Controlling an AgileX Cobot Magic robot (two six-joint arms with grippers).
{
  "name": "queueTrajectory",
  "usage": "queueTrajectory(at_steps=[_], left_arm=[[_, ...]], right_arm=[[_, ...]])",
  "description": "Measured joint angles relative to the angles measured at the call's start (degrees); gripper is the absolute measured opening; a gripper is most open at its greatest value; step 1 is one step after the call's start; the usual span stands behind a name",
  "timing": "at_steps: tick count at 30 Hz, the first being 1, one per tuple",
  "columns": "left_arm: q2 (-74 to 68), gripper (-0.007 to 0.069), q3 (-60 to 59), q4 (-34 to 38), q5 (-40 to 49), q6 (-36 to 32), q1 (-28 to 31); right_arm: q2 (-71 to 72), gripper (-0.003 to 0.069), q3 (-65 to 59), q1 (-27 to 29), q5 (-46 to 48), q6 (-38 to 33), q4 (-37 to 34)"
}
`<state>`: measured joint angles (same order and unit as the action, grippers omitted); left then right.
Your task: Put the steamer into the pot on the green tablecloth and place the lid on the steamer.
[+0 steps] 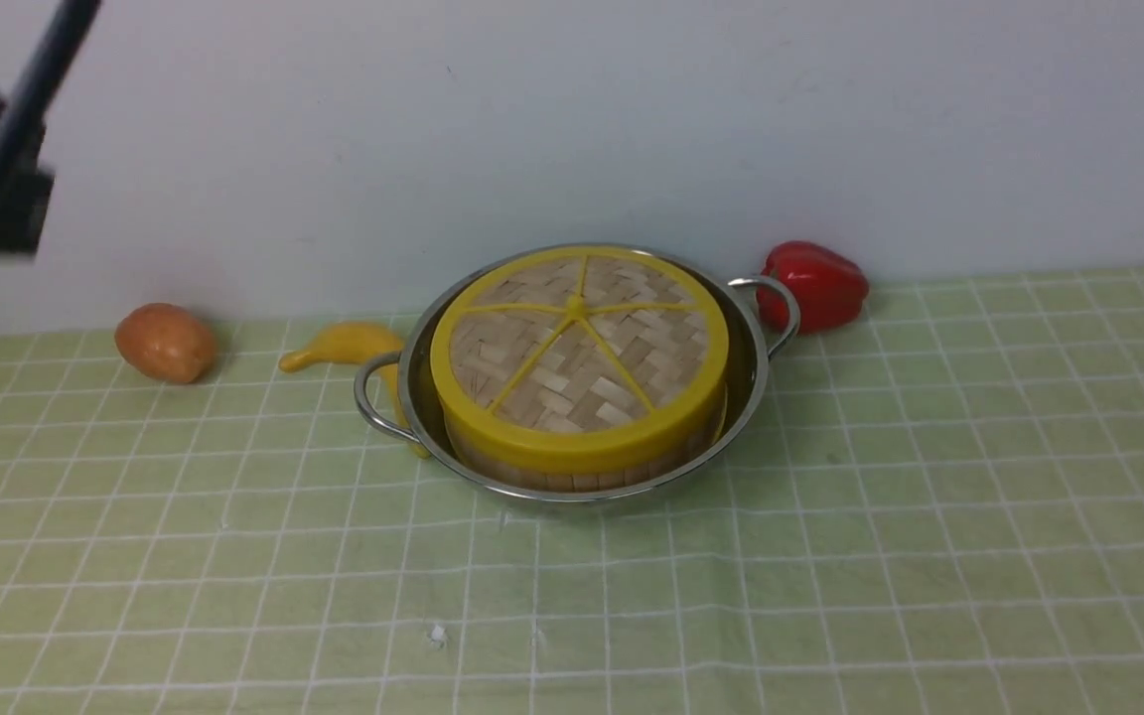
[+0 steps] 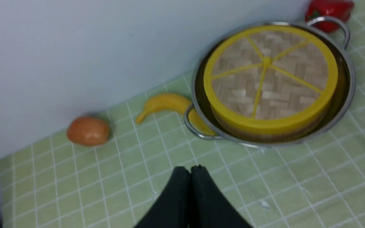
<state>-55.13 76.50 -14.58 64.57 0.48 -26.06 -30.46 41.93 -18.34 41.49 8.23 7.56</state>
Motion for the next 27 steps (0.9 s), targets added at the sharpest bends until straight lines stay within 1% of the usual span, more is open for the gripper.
queueTrajectory(at_steps=[1, 3, 4, 7, 8, 9, 11, 13, 15, 18, 27], left_arm=[[1.91, -0.0023, -4.06, 0.54, -1.60, 0.00, 0.00], [9.16, -0.0023, -15.07, 3.02, -8.85, 0.05, 0.00], [10.84, -0.0023, -18.95, 3.66, -10.73, 0.05, 0.00], [18.37, -0.0023, -32.60, 6.90, -20.26, 0.05, 0.00], [19.16, -0.0023, -34.01, 7.40, -21.32, 0.05, 0.00], [21.64, -0.0023, -37.72, 9.24, -24.86, 0.12, 0.00], [24.38, -0.0023, -42.77, 11.53, -28.85, 0.23, 0.00], [26.09, -0.0022, -45.22, 13.16, -31.23, 0.23, 0.00], [26.64, -0.0022, -46.23, 14.58, -31.53, 0.23, 0.00], [26.69, -0.0021, -46.63, 15.08, -31.48, 0.23, 0.00], [26.69, -0.0008, -46.63, 15.12, -31.48, 0.25, 0.00]], right_arm=[[0.55, 0.0018, -2.19, 0.00, -0.76, 0.07, -0.32], [1.38, 0.0018, -6.06, 0.00, -2.06, 0.13, -1.55], [1.50, 0.0018, -7.36, 0.00, -2.38, 0.21, -2.11], [1.62, 0.0022, -11.02, 0.00, -3.13, 0.25, -4.27], [1.62, 0.0023, -11.23, 0.00, -3.23, 0.25, -4.38], [1.62, 0.0027, -11.61, 0.00, -3.64, 0.25, -4.89], [1.62, 0.0033, -11.73, 0.00, -4.70, 0.25, -5.12], [1.63, 0.0040, -11.73, 0.00, -5.40, 0.42, -5.61], [1.63, 0.0046, -11.73, 0.00, -5.54, 0.48, -6.25], [1.63, 0.0057, -11.75, 0.00, -5.54, 0.54, -7.56], [1.63, 0.0094, -11.75, 0.00, -5.54, 0.91, -7.56]])
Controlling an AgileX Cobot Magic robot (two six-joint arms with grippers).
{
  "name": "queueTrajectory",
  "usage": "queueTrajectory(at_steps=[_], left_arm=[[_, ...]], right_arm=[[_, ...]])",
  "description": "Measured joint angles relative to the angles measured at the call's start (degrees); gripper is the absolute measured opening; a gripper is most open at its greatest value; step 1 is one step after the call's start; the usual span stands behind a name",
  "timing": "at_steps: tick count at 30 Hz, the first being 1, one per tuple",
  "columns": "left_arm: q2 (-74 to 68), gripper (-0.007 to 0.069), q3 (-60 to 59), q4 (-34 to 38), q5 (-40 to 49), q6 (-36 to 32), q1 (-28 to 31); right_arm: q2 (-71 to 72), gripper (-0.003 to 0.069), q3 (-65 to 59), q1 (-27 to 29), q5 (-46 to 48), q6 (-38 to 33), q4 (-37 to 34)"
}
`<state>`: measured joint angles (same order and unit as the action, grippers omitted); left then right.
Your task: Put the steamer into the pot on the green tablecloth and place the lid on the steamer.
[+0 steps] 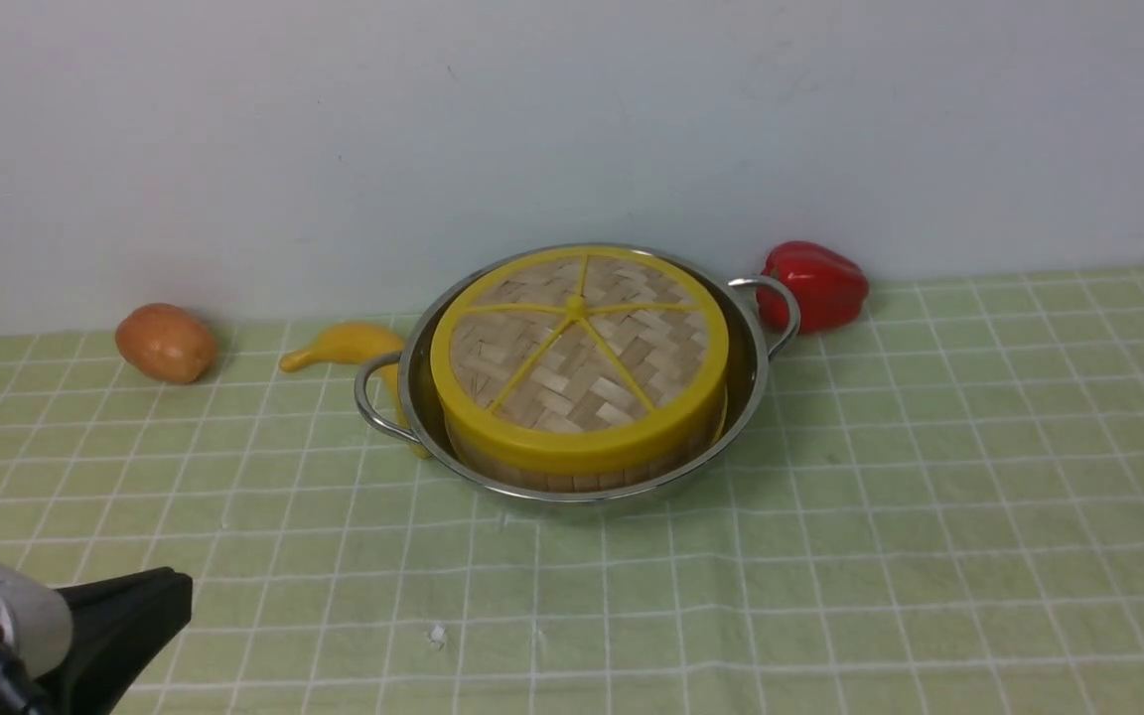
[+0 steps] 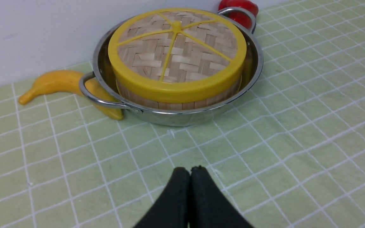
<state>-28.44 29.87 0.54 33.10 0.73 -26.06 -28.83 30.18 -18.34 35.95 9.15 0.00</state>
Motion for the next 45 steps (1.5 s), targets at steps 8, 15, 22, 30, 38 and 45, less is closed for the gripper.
queueTrajectory(at_steps=[8, 15, 22, 30, 38, 45], left_arm=[[8.73, 0.0013, -0.96, 0.00, -0.06, -2.10, 8.80], [25.03, 0.0022, -12.23, -0.54, -1.65, -2.67, 25.46], [28.38, 0.0041, -23.79, -1.08, -10.48, -2.82, 31.61], [28.44, 0.0072, -26.77, -1.08, -18.30, -2.82, 31.71], [28.46, 0.0085, -26.84, -1.08, -18.50, -2.82, 31.81], [28.46, 0.0096, -26.84, -1.08, -18.67, -2.82, 31.89]], right_arm=[[0.00, 0.0136, 0.00, 0.00, -0.05, 0.00, 0.00], [0.00, 0.0175, 0.00, 0.00, -0.05, 0.00, -1.15], [0.04, 0.0206, -0.05, 0.00, -0.23, 0.00, -1.41], [0.04, 0.0237, -0.05, 0.00, -0.35, 0.00, -1.41], [0.04, 0.0240, -0.05, 0.00, -0.39, 0.00, -1.41], [0.04, 0.0240, -0.05, 0.00, -0.39, 0.00, -1.41]])
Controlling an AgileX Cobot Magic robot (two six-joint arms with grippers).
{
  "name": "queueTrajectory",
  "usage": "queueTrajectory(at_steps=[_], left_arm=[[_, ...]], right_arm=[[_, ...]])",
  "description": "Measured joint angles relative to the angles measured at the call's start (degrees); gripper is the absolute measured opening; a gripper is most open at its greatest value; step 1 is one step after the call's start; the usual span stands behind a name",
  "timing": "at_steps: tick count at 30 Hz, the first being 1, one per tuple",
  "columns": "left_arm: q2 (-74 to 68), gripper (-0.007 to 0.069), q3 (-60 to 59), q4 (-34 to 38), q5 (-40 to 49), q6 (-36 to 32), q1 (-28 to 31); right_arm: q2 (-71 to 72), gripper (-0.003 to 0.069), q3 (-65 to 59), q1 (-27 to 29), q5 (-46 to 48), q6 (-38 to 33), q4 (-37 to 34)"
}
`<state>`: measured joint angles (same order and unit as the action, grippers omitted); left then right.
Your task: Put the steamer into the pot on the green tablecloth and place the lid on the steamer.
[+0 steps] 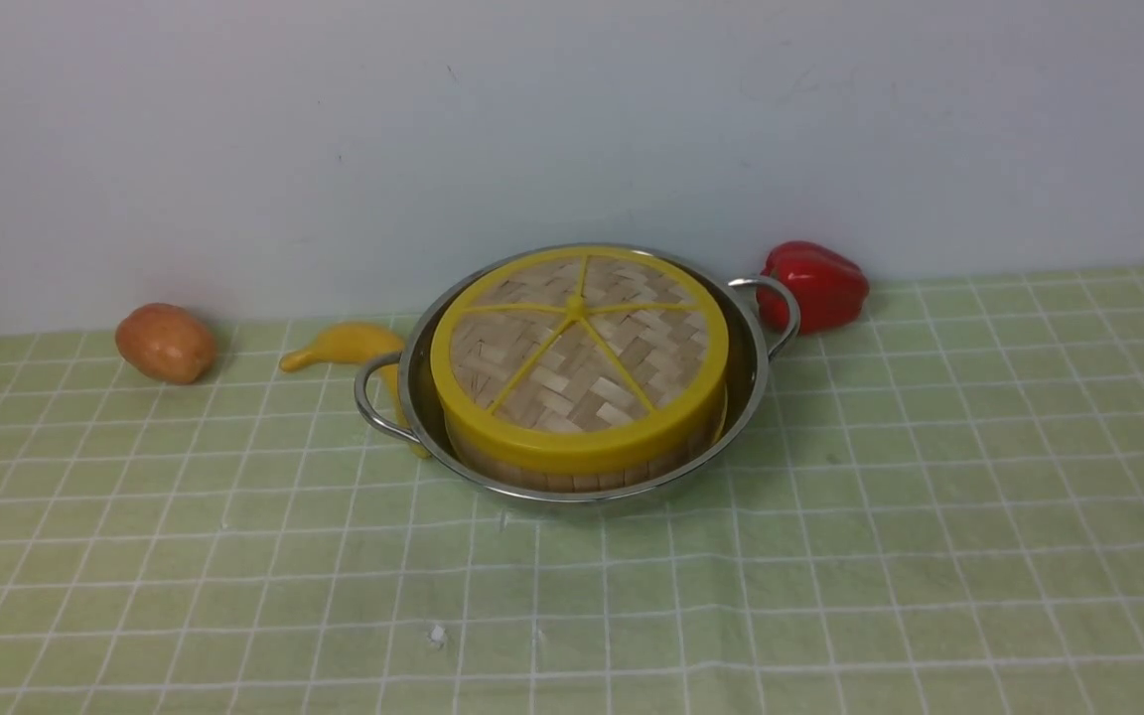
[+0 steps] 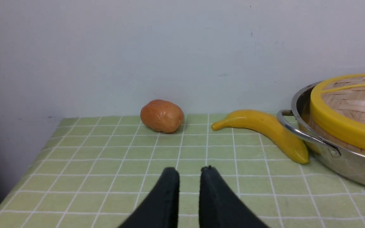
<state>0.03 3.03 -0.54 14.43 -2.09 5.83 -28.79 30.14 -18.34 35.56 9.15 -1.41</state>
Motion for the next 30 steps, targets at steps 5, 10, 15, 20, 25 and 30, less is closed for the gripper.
queueTrajectory(at_steps=[5, 10, 15, 20, 25, 30], left_arm=[[0.00, 0.0105, 0.00, 0.00, -0.12, 0.00, 0.00], [0.00, 0.0117, 0.00, 0.00, -0.18, 0.00, 0.00], [0.00, 0.0128, 0.00, 0.00, -0.35, 0.00, 0.00], [0.00, 0.0139, 0.00, 0.00, -0.42, 0.00, 0.00], [0.00, 0.0146, 0.00, 0.00, -0.42, 0.00, 0.00], [0.00, 0.0149, 0.00, 0.00, -0.42, 0.00, 0.04]], right_arm=[[0.00, 0.0240, 0.00, 0.00, 0.00, 0.00, 0.00], [3.15, 0.0240, 0.00, 1.97, 0.00, -0.22, 0.07], [11.43, 0.0240, -3.43, 11.35, -2.85, -0.90, 3.13], [20.54, 0.0240, -16.61, 21.13, -11.60, -0.77, 5.88], [27.53, 0.0240, -25.87, 25.82, -16.90, -0.29, 6.04], [28.54, 0.0240, -30.43, 26.49, -19.84, 1.35, 4.87]])
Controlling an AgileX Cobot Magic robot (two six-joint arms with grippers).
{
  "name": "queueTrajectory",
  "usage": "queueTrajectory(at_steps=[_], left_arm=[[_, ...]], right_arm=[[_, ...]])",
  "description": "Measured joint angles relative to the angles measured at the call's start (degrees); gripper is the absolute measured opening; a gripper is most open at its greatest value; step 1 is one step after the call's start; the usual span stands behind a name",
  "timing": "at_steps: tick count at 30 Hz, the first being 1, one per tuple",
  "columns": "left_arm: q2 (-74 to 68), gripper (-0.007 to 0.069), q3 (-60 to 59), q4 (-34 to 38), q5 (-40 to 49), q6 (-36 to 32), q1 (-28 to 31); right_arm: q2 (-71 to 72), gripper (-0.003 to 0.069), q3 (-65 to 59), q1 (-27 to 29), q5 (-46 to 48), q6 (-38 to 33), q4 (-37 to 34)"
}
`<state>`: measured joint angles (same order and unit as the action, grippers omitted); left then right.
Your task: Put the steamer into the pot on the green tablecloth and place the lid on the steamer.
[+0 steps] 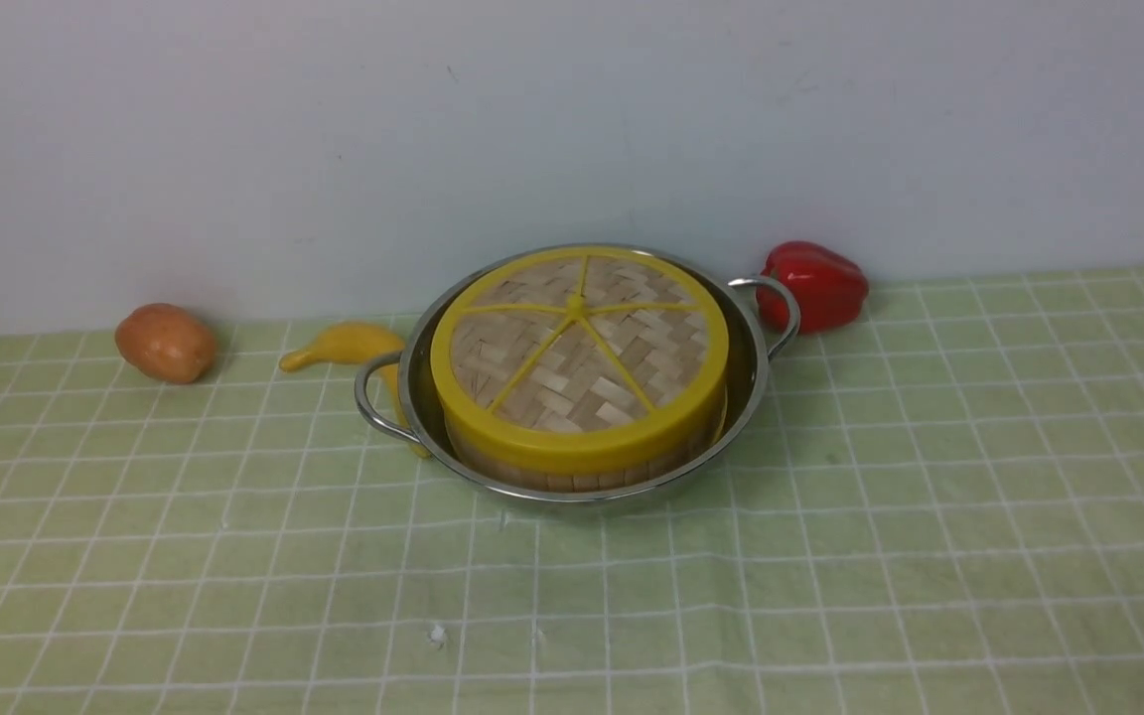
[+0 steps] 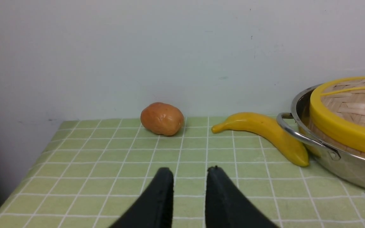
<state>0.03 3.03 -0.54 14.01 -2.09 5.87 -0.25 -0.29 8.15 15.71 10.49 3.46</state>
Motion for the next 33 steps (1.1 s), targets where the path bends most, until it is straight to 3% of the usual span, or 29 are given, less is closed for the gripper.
queueTrajectory(at_steps=[26, 33], left_arm=[[0.00, 0.0149, -3.21, 0.00, -0.18, 0.00, 0.00], [0.00, 0.0158, -3.43, 0.00, 3.17, 0.00, 0.00]], right_arm=[[0.04, 0.0240, -0.13, 0.00, 1.16, 1.06, -2.31], [0.04, 0.0240, -0.13, 0.00, 1.16, 1.11, -2.25]])
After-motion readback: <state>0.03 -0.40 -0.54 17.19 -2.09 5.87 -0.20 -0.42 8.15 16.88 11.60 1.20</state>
